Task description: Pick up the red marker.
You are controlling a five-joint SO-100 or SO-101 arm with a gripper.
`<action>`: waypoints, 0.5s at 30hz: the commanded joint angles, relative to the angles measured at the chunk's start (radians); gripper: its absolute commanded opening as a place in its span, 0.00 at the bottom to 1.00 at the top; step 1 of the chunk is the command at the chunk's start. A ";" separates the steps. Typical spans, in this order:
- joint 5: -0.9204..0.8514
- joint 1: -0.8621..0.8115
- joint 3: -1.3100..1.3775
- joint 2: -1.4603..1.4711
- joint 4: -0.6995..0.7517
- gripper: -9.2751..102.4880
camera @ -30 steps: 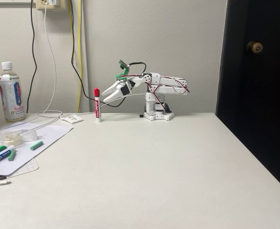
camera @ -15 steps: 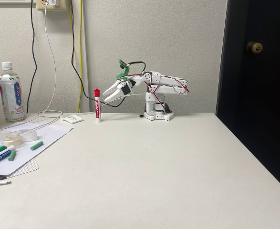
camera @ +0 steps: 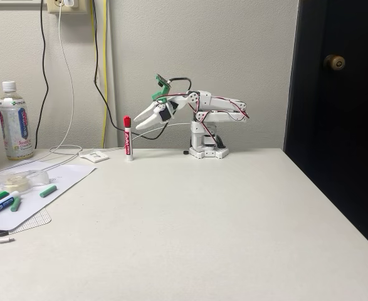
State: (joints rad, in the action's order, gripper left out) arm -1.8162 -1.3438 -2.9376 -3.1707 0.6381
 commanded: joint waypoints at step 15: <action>-0.018 0.026 0.140 0.353 -0.265 0.33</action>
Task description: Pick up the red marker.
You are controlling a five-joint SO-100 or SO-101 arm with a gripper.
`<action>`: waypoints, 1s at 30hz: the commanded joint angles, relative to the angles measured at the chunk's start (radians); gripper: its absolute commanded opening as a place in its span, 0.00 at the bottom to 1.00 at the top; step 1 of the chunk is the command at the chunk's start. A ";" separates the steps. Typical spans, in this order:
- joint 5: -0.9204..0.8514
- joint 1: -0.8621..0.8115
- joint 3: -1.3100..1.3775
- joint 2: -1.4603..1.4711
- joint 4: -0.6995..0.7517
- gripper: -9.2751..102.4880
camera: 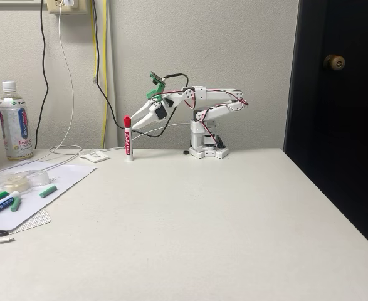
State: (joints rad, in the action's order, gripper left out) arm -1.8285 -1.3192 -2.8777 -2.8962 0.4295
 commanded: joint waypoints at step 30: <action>-0.052 -0.011 -0.018 0.314 -0.422 0.37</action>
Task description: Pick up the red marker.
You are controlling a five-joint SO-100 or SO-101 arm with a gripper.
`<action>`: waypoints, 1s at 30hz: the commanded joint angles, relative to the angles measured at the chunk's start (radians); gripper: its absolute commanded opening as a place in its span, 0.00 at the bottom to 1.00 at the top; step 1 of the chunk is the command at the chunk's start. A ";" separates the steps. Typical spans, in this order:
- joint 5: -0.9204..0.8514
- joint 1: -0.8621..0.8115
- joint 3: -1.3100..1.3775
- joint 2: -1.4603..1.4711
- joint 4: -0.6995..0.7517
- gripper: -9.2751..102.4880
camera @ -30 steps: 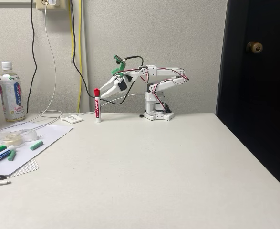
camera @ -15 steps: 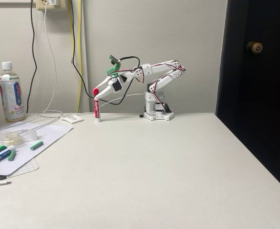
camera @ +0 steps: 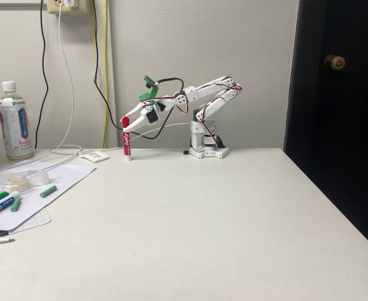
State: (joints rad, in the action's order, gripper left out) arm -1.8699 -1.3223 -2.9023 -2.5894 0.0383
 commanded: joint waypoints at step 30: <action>-0.037 -0.014 -0.032 0.207 -0.224 0.31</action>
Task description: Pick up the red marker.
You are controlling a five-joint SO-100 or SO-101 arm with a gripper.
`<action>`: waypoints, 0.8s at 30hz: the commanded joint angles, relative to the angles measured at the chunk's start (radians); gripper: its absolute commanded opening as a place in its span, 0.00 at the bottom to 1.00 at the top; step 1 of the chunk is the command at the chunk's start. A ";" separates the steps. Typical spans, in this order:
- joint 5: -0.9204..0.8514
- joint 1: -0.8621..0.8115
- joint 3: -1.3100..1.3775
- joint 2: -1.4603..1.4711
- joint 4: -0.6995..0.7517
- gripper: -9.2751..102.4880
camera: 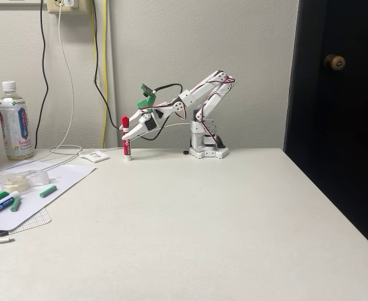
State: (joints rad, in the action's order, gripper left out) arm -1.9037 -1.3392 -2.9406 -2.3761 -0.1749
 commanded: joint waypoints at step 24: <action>0.002 0.015 0.003 0.167 -0.193 0.24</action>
State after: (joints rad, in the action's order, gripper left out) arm -1.9037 -1.3300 -2.9437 -2.2120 -0.3451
